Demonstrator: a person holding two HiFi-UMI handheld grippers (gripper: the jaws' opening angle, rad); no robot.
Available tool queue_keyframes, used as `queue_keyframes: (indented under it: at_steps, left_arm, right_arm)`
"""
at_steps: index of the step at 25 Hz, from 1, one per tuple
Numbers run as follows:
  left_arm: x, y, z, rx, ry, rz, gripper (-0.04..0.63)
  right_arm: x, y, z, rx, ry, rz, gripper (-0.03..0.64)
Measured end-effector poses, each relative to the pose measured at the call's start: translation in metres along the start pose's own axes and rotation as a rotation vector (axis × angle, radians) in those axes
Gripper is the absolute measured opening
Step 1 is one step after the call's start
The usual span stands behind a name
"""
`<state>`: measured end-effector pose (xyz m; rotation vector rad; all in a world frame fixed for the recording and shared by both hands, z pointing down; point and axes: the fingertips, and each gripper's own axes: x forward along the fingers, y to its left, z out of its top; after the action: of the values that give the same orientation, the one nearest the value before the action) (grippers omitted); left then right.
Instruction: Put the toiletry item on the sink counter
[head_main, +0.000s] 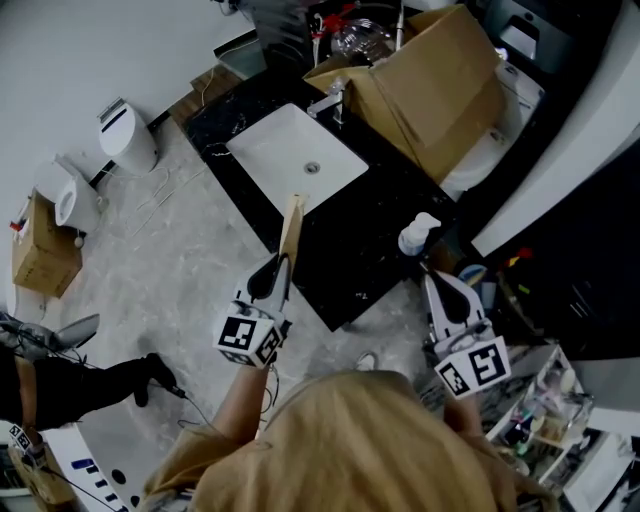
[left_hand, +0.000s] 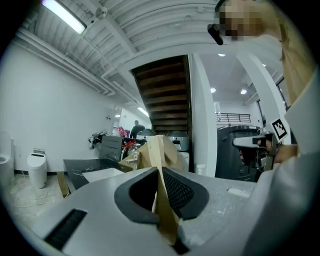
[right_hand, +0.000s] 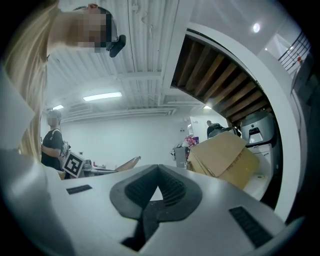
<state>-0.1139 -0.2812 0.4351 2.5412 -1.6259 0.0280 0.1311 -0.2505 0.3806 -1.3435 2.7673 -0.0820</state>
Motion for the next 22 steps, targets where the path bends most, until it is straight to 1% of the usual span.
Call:
queue_keyframes:
  at_steps: [3, 6, 13, 16, 22]
  left_arm:
    - [0.015, 0.001, -0.013, 0.009, 0.037, -0.016, 0.018]
    - [0.030, -0.001, -0.024, -0.004, 0.065, -0.032, 0.019]
    - [0.058, -0.007, -0.042, 0.004, 0.123, -0.064, 0.018]
    - [0.066, -0.007, -0.056, 0.001, 0.166, -0.069, 0.018]
    - [0.080, -0.004, -0.094, 0.006, 0.282, -0.082, 0.019]
  right_arm:
    - [-0.009, -0.006, 0.000, -0.004, 0.000, -0.028, 0.004]
    - [-0.016, -0.009, 0.002, -0.009, 0.000, -0.045, 0.003]
    - [-0.025, -0.010, 0.004, -0.011, -0.011, -0.052, 0.003]
    - [-0.028, -0.011, 0.005, -0.014, -0.023, -0.056, 0.004]
    - [-0.036, -0.014, 0.014, -0.018, -0.048, -0.060, 0.003]
